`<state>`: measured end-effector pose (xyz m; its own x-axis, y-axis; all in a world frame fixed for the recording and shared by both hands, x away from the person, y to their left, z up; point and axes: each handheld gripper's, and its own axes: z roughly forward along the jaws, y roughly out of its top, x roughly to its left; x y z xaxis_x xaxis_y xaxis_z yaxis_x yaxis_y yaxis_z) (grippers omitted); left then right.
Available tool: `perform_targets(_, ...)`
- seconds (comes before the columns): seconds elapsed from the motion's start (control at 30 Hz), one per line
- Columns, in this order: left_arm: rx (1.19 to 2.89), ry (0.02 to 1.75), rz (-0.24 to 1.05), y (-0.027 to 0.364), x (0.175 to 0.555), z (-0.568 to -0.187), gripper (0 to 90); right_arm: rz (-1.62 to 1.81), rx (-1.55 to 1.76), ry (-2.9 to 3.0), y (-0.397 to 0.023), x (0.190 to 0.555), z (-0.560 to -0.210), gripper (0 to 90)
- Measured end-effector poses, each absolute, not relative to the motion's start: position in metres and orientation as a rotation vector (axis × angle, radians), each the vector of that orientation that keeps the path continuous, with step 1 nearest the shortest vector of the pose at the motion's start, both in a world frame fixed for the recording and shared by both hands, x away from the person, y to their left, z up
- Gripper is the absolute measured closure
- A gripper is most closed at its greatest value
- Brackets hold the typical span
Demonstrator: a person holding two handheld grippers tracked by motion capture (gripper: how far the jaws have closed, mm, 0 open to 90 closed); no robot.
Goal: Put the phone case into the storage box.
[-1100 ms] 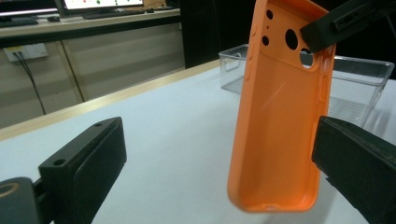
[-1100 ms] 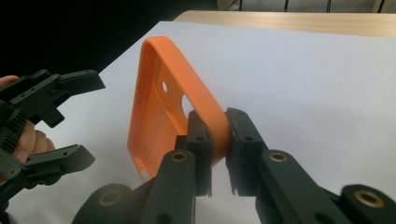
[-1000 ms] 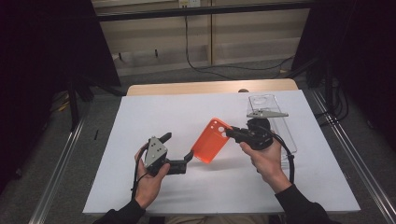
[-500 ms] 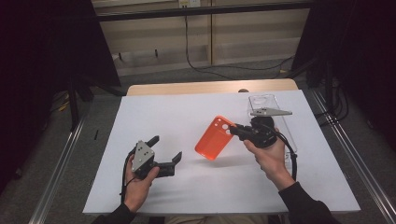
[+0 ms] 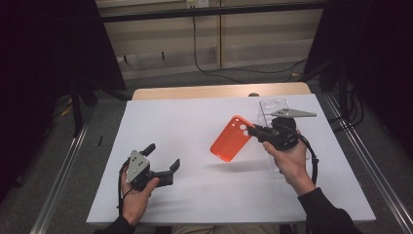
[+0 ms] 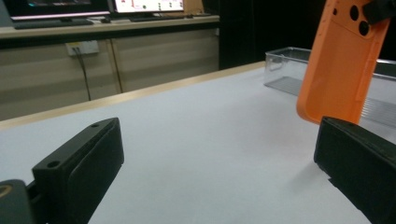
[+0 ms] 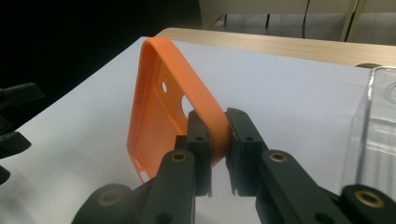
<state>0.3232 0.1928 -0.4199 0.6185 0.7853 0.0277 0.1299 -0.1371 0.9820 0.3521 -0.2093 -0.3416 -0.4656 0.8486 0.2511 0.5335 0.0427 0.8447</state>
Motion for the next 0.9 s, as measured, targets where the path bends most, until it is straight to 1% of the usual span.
perform_targets(0.13,1.61,0.799,0.671,0.199,0.319,-0.421,1.4,1.377,1.4,1.999,-0.216,0.353,-0.338,80.1)
perform_targets(0.37,1.617,0.829,0.658,0.213,0.314,-0.423,1.7,1.359,1.41,1.971,-0.227,0.355,-0.33,80.2)
perform_targets(0.77,1.61,0.854,0.699,0.23,0.306,-0.426,1.7,1.346,1.409,1.925,-0.241,0.359,-0.316,80.2)
perform_targets(0.9,1.611,0.862,0.693,0.231,0.308,-0.427,1.7,1.339,1.408,1.916,-0.244,0.363,-0.312,80.2)
